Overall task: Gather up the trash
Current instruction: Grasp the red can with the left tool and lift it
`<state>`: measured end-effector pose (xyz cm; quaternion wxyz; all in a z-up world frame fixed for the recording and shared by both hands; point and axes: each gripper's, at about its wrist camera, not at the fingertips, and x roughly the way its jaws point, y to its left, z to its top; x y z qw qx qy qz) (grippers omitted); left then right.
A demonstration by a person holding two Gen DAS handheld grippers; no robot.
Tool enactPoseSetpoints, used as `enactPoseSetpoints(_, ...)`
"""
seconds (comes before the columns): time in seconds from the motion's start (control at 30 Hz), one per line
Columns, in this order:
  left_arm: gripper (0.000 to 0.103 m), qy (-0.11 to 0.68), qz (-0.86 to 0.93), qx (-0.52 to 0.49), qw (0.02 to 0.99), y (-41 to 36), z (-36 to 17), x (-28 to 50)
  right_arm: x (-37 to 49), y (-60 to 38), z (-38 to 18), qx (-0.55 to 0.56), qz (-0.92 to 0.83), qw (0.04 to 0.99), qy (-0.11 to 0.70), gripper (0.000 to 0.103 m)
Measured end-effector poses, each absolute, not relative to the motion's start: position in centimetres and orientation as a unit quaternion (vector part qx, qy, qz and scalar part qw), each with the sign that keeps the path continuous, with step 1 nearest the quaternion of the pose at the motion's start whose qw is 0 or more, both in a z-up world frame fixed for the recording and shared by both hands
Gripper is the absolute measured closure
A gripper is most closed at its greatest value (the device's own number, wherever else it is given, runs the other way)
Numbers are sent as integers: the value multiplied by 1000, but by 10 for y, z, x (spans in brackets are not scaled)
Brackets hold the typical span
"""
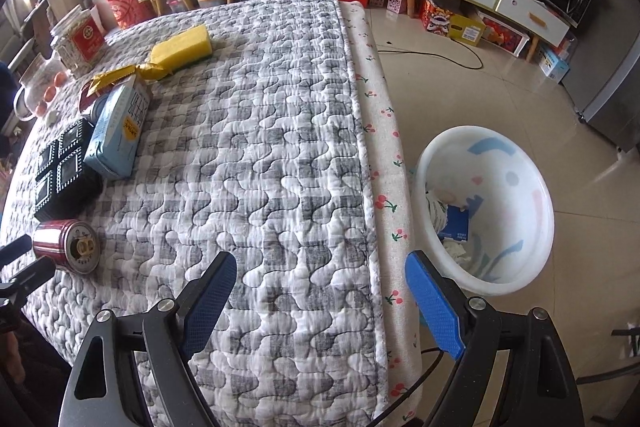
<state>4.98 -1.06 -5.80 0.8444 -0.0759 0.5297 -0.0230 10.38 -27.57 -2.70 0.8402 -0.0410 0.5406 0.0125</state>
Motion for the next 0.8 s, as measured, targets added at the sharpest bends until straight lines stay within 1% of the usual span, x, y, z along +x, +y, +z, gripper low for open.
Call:
enactPoseSetpoints(0.23,1,524,54,-72,847,-17,-72,59,102,-288,-22,-26,5,844,535,15)
enactPoseSetpoints(0.4,2,538,11,-92,838,-19,-80,62,103,-289,-21,-26,7,845,535,15)
enactPoseSetpoints(0.47,15,536,-2,-91,839,-17,-81,63,105,-285,-21,-29,8,845,534,15)
enactPoseSetpoints(0.67,15,525,-32,-98,845,2,-77,58,114,-265,-19,-34,21,846,532,15)
enactPoseSetpoints(0.8,15,518,-62,-112,846,14,-64,45,122,-248,-18,-39,31,848,528,15)
